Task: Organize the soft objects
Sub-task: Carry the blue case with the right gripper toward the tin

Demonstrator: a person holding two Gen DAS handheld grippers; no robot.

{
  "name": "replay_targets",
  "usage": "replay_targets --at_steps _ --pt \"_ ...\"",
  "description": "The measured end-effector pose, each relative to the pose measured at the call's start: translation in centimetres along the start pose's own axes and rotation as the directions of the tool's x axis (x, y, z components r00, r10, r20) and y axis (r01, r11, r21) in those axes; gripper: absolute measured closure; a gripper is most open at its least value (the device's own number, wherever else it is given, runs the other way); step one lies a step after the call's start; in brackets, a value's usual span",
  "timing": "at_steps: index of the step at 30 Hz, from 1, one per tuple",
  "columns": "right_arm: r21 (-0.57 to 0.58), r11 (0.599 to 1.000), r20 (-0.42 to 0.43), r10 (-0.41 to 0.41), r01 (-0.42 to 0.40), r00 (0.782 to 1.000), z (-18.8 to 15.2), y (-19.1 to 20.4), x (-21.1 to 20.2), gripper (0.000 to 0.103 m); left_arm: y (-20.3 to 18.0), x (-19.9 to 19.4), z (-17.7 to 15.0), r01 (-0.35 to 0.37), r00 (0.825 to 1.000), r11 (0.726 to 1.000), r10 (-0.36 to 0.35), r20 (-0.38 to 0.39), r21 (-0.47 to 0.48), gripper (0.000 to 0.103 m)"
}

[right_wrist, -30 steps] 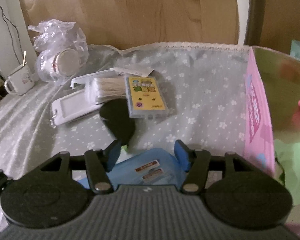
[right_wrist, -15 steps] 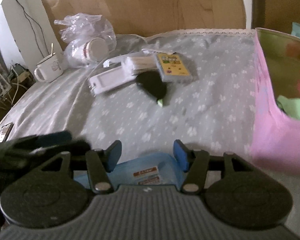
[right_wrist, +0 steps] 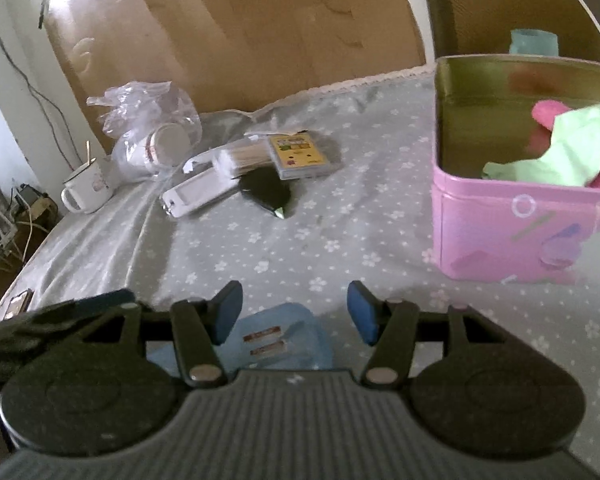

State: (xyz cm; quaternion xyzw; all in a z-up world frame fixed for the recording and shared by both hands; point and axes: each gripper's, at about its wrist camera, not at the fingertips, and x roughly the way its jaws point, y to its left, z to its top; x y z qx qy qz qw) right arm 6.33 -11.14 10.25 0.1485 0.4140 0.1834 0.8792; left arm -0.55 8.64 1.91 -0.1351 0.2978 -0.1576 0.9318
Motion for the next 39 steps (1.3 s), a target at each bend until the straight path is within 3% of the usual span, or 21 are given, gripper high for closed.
replay_targets --at_steps 4,9,12,17,26,33,36,39 --pt "0.044 0.998 -0.008 0.037 -0.036 0.999 0.5 -0.1 0.8 0.042 -0.8 -0.6 -0.7 -0.005 1.000 0.999 0.005 0.003 0.031 0.001" --pt "0.016 0.998 -0.059 0.056 -0.055 0.997 0.3 0.6 2.1 0.045 -1.6 -0.5 -1.2 -0.054 0.998 0.996 0.055 -0.008 0.075 0.002" --pt "-0.031 0.998 -0.062 0.044 -0.046 0.997 -0.2 0.9 1.6 0.051 -1.5 0.0 -1.1 -0.082 0.996 0.994 0.084 -0.021 0.071 0.002" --pt "0.003 0.997 -0.080 0.072 -0.072 0.994 -1.0 0.2 0.2 0.053 -0.8 0.7 -0.8 -0.118 0.992 0.993 0.119 -0.046 0.030 0.006" --pt "-0.017 0.983 -0.111 0.179 -0.182 0.978 -4.1 1.0 -2.8 0.053 -1.3 1.0 -0.8 -0.143 0.988 0.989 0.145 -0.046 0.045 0.004" --pt "-0.089 0.984 0.018 0.157 -0.155 0.987 -3.3 0.1 -5.5 0.040 -0.1 -1.1 -0.1 -0.118 0.992 0.993 0.118 -0.046 0.015 0.001" --pt "-0.205 0.965 0.023 0.171 -0.163 0.985 -3.6 0.6 -6.3 0.028 0.8 -2.9 0.1 -0.092 0.994 0.996 0.091 -0.060 -0.011 0.001" --pt "-0.342 0.925 -0.002 0.176 -0.166 0.984 -4.5 1.6 -6.3 0.027 1.6 -3.9 -0.1 -0.059 0.994 0.996 0.052 -0.098 -0.068 0.001"
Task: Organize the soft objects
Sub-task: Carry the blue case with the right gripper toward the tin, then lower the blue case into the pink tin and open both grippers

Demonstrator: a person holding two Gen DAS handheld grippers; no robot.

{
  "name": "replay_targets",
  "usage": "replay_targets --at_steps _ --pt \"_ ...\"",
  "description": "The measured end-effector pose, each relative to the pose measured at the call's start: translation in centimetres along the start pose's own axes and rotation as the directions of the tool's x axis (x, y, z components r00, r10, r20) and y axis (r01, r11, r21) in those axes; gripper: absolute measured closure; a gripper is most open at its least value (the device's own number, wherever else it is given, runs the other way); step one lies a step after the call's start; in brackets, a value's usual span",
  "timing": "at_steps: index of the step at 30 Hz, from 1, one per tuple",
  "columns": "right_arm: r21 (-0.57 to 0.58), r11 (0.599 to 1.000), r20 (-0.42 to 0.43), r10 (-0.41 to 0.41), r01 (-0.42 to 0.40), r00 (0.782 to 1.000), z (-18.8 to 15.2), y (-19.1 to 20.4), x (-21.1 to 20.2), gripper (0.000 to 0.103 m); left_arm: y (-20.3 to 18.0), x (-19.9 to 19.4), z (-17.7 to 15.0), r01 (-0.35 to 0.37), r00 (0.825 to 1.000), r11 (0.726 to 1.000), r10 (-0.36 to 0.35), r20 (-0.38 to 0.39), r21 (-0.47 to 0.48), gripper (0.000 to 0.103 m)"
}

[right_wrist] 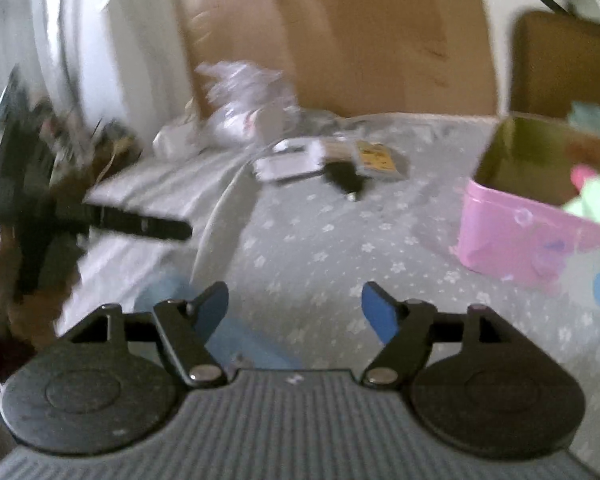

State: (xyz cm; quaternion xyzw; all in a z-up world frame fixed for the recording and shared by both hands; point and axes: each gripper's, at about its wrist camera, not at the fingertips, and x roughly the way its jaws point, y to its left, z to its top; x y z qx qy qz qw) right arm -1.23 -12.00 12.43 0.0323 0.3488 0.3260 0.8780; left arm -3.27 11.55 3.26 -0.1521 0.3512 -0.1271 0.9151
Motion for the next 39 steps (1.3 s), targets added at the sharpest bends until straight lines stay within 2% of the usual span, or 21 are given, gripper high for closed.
replay_targets --at_steps 1,3,5,8,14,15,17,18,20,24,27,30,35,39 --pt "-0.044 0.999 -0.014 0.005 -0.005 1.000 -0.2 0.5 0.2 0.026 0.0 -0.1 -0.2 0.014 1.000 1.000 -0.014 -0.016 -0.012 0.001" --pt "-0.111 0.993 -0.016 0.025 -0.027 1.000 -0.7 1.1 0.4 0.018 -0.4 -0.1 -0.7 0.037 0.998 0.999 -0.038 -0.050 -0.021 0.002" --pt "-0.150 0.986 -0.035 0.063 -0.068 0.997 -0.8 1.3 0.2 0.018 -1.4 0.0 -1.2 0.052 0.996 0.999 -0.053 -0.077 -0.007 0.002" --pt "-0.218 0.973 -0.039 0.074 -0.080 0.997 -1.0 1.5 -0.7 0.018 -3.3 -0.3 -1.9 0.069 0.993 0.997 -0.065 -0.101 0.039 0.001" --pt "-0.258 0.958 -0.081 0.108 -0.125 0.991 -2.5 1.5 -1.3 0.017 -5.1 0.1 -3.4 0.091 0.985 0.995 -0.083 -0.154 0.046 0.001" --pt "-0.264 0.957 -0.097 0.098 -0.120 0.990 -3.1 1.7 -0.8 0.018 -5.2 0.6 -3.8 0.093 0.982 0.995 -0.084 -0.169 0.042 0.002" --pt "-0.270 0.958 -0.121 0.065 -0.096 0.991 -4.0 1.8 0.9 0.020 -6.3 0.9 -4.4 0.066 0.988 0.994 -0.052 -0.146 0.091 0.002" --pt "-0.260 0.962 -0.079 0.070 -0.088 0.994 -4.2 1.8 1.1 0.029 -6.8 1.0 -4.5 0.066 0.988 0.992 -0.050 -0.144 0.110 0.002" --pt "-0.262 0.962 -0.060 0.064 -0.077 0.996 -3.9 2.1 1.8 0.029 -7.4 1.2 -4.5 0.039 0.991 0.992 -0.023 -0.130 0.120 0.002" --pt "-0.254 0.966 -0.021 0.039 -0.043 0.999 -3.6 1.7 2.2 0.030 -7.0 1.2 -2.8 0.025 0.993 0.997 -0.016 -0.118 0.076 0.012" --pt "-0.275 0.961 0.054 -0.010 0.025 0.999 -2.8 1.0 1.2 0.030 -8.1 1.4 -0.9 0.046 0.995 0.994 -0.037 -0.091 0.103 0.012" --pt "-0.289 0.949 0.144 -0.087 0.126 0.986 -1.5 -0.2 0.1 0.031 -10.7 1.8 1.5 0.053 0.998 0.981 -0.046 -0.037 0.185 0.012" --pt "-0.299 0.901 0.275 -0.236 0.316 0.932 0.7 -3.3 -1.9 0.031 -16.1 4.0 5.8 0.098 0.993 0.952 -0.115 0.041 0.292 0.010" --pt "-0.290 0.850 0.321 -0.347 0.441 0.881 1.6 -6.7 -2.8 0.031 -20.3 7.2 8.3 0.133 0.984 0.933 -0.165 0.069 0.335 0.009"
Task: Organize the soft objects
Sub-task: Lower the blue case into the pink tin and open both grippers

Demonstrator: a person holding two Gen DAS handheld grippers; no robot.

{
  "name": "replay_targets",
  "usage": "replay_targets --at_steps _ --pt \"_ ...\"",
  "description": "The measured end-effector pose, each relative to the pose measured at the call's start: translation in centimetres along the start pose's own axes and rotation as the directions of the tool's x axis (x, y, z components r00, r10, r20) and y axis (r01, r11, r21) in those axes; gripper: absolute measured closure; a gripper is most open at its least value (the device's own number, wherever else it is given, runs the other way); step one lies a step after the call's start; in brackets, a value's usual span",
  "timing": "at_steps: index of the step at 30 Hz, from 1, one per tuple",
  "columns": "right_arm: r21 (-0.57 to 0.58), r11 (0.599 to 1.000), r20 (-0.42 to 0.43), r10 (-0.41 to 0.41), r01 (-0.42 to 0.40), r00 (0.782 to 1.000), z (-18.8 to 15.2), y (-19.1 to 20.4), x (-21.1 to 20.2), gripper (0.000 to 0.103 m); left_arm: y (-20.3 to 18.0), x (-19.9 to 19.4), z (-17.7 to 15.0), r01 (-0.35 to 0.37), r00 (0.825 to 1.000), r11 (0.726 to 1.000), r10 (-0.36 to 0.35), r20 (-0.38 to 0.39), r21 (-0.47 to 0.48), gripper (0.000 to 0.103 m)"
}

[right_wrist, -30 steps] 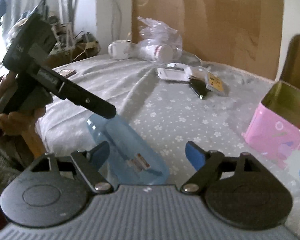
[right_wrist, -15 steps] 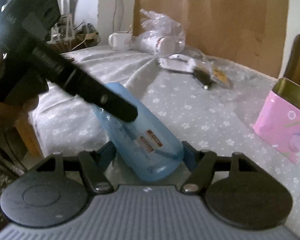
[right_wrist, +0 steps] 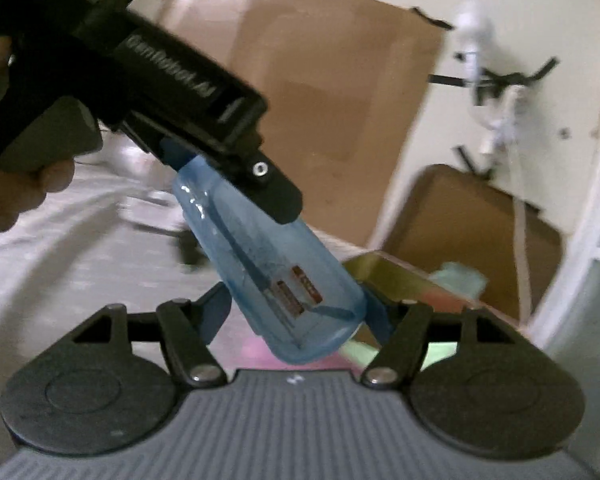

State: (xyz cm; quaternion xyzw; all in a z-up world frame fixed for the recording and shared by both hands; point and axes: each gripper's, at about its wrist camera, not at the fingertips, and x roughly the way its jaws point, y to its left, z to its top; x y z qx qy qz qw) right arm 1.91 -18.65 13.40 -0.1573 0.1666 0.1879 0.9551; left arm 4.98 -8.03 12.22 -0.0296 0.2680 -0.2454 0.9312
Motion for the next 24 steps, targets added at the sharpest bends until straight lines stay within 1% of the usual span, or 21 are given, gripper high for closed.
replay_targets --at_steps 4,6,9,11,14,17,20,22,24 --pt "-0.007 0.997 -0.040 -0.074 0.074 0.996 -1.4 -3.5 1.3 0.031 -2.3 4.6 1.7 0.017 1.000 0.999 -0.017 -0.002 0.034 0.009" --pt "-0.009 0.996 -0.070 -0.092 0.092 0.993 -2.1 -4.5 2.1 0.031 -3.1 6.8 1.9 0.020 1.000 0.999 -0.019 -0.019 0.042 0.008" --pt "0.002 0.993 -0.100 -0.114 0.114 0.988 -3.1 -5.8 3.1 0.031 -3.4 9.3 2.0 0.032 0.998 0.999 -0.031 -0.047 0.031 0.006" --pt "0.032 0.991 -0.119 -0.128 0.132 0.985 -3.5 -6.4 3.5 0.031 -3.2 10.7 2.1 0.039 0.997 0.999 -0.039 -0.067 0.005 0.007" --pt "0.087 0.980 -0.127 -0.165 0.177 0.978 -4.0 -7.1 3.7 0.028 -2.9 12.2 1.8 0.005 0.995 1.000 -0.006 -0.101 -0.009 0.007" --pt "0.159 0.967 -0.134 -0.176 0.197 0.975 -4.4 -7.6 3.5 0.028 -2.3 12.6 1.0 -0.016 0.992 1.000 0.013 -0.125 -0.020 0.007" --pt "0.227 0.956 -0.110 -0.164 0.185 0.980 -4.3 -7.7 2.5 0.028 -1.3 11.8 0.3 -0.019 0.992 0.999 0.013 -0.128 -0.042 0.007" --pt "0.256 0.948 -0.091 -0.170 0.188 0.981 -4.0 -7.2 1.8 0.028 -0.4 10.6 -0.1 -0.012 0.993 0.998 0.006 -0.115 -0.057 0.006" --pt "0.292 0.940 -0.055 -0.167 0.175 0.984 -3.5 -6.5 1.1 0.028 0.5 8.6 -0.7 -0.036 0.996 0.998 0.031 -0.087 -0.059 0.006"
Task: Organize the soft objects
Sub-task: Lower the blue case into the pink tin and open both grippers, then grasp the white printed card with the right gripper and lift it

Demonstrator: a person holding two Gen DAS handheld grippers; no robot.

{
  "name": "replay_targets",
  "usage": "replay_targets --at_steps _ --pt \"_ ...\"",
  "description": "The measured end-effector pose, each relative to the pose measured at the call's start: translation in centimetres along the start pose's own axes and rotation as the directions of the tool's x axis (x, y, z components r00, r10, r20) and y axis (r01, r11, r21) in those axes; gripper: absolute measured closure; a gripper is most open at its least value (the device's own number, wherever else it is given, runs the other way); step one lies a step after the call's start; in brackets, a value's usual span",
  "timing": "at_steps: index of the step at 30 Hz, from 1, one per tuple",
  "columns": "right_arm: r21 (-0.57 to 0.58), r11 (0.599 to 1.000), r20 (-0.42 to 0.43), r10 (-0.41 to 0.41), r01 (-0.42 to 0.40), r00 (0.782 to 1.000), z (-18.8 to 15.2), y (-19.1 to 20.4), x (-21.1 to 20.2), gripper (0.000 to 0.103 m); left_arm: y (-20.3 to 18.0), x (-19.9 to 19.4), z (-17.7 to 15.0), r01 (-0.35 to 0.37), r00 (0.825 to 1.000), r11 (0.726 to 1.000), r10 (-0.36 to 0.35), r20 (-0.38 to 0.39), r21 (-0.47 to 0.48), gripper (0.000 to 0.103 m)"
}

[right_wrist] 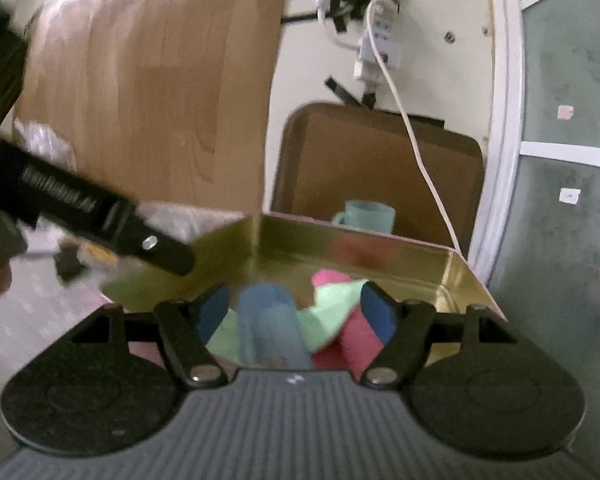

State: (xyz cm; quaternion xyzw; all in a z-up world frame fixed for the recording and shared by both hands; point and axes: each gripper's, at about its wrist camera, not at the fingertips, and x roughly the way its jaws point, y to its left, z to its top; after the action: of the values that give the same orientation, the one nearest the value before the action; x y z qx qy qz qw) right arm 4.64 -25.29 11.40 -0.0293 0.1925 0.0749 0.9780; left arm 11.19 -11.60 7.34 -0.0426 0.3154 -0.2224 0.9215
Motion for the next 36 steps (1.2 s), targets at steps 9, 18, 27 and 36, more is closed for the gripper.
replay_targets --at_steps 9,18,27,36 --pt "0.068 0.970 0.075 0.229 -0.234 0.971 2.2 7.8 -0.1 0.029 9.3 -8.3 -5.7 -0.159 0.986 0.981 0.164 0.036 -0.113 0.006" --pt "0.030 0.905 -0.077 0.425 -0.424 0.902 3.7 18.1 6.9 0.032 20.4 -12.8 -10.5 -0.532 0.842 0.822 0.539 -0.026 -0.203 0.007" --pt "0.156 0.934 -0.197 0.348 -0.321 0.917 6.7 20.8 18.9 0.023 20.3 -13.8 -10.6 -0.494 0.856 0.841 0.515 0.045 -0.219 0.006" --pt "0.421 0.883 -0.385 0.380 -0.206 0.841 6.4 21.4 29.7 0.012 20.5 -14.0 -10.5 -0.466 0.865 0.850 0.496 0.076 -0.247 0.005"
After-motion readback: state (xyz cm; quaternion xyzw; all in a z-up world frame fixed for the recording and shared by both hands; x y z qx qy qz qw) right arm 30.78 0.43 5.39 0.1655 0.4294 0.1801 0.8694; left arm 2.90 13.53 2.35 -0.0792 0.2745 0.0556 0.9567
